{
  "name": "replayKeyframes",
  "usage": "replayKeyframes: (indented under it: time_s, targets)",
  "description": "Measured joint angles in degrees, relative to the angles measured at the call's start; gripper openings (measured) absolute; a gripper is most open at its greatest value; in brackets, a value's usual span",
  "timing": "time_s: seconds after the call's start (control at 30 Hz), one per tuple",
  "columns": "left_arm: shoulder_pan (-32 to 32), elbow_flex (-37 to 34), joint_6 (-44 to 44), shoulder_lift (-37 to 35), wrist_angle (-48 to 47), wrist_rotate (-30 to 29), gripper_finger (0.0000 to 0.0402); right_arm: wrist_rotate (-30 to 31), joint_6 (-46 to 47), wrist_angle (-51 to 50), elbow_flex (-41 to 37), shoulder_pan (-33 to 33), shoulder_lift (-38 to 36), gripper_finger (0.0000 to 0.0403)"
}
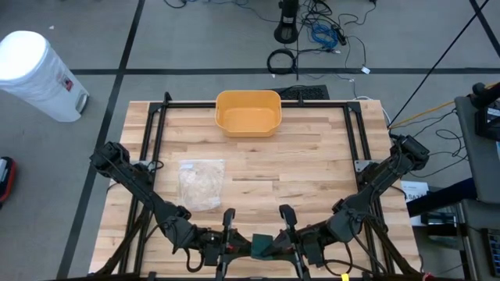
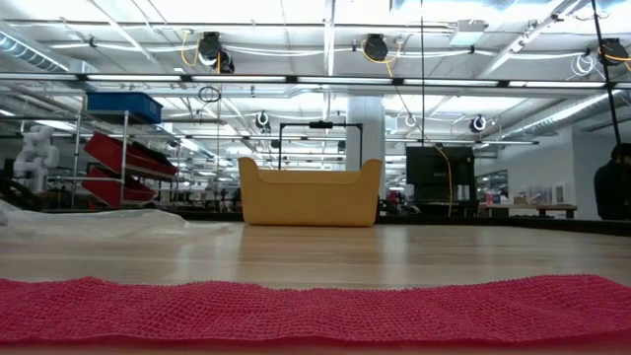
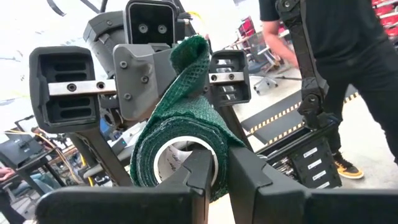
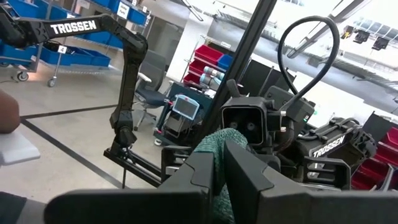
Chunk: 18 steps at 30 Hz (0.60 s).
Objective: Roll bandage
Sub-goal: Roll the green bandage
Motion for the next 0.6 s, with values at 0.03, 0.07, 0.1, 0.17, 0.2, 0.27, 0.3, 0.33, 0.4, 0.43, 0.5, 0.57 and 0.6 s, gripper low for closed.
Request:
replayKeyframes:
  time_s: [0.03, 0.07, 0.1, 0.17, 0.2, 0.27, 0.3, 0.33, 0.4, 0.43, 0.5, 0.57, 0.6]
  targets:
    - [0.0, 0.0, 0.0, 0.0, 0.0, 0.0, 0.0038, 0.0, 0.0, 0.0, 0.0, 0.0, 0.0, 0.0025]
    - [0.0, 0.0, 0.2, 0.0, 0.0, -0.1, 0.0038, 0.0, -0.1, 0.0, 0.0, 0.0, 0.0, 0.0025]
    - [0.0, 0.0, 0.9, 0.0, 0.0, -0.2, 0.0038, 0.0, -0.1, 0.0, 0.0, 0.0, 0.0, 0.0025]
    - [0.0, 0.0, 1.1, 0.0, 0.0, -0.3, 0.0038, 0.0, -0.2, 0.0, 0.0, 0.0, 0.0, 0.0026]
    - [0.0, 0.0, 1.2, 0.0, 0.0, -0.3, 0.0038, -0.1, -0.4, -0.1, 0.0, 0.0, 0.0, 0.0026]
    - [0.0, 0.0, 1.3, 0.0, 0.0, -0.3, 0.0038, -0.2, -0.7, -0.3, 0.0, 0.0, 0.0, 0.0026]
    - [0.0, 0.0, 1.3, 0.0, 0.0, -0.3, 0.0038, -0.3, -0.7, -0.4, 0.0, 0.0, 0.0, 0.0026]
    - [0.0, 0.0, 1.3, 0.0, 0.0, -0.3, 0.0038, -0.4, -0.7, -0.4, 0.0, 0.0, 0.0, 0.0026]
    - [0.0, 0.0, 1.4, 0.0, 0.0, -0.3, 0.0038, -0.4, -0.8, -0.7, 0.0, 0.0, 0.0, 0.0026]
    - [0.0, 0.0, 1.4, 0.0, 0.0, -0.3, 0.0038, -0.6, -0.8, -0.8, 0.0, 0.0, 0.0, 0.0026]
    - [0.0, 0.0, 1.5, 0.0, 0.0, -0.3, 0.0038, -1.3, -1.0, -0.8, 0.0, 0.0, 0.0, 0.0026]
    - [0.0, 0.0, 1.5, 0.0, 0.1, -0.3, 0.0038, -1.6, -1.2, -0.8, 0.0, 0.0, 0.0, 0.0026]
    - [0.0, 0.0, 1.5, 0.0, 0.1, -0.3, 0.0038, -1.6, -1.4, -0.8, 0.0, 0.0, 0.0, 0.0026]
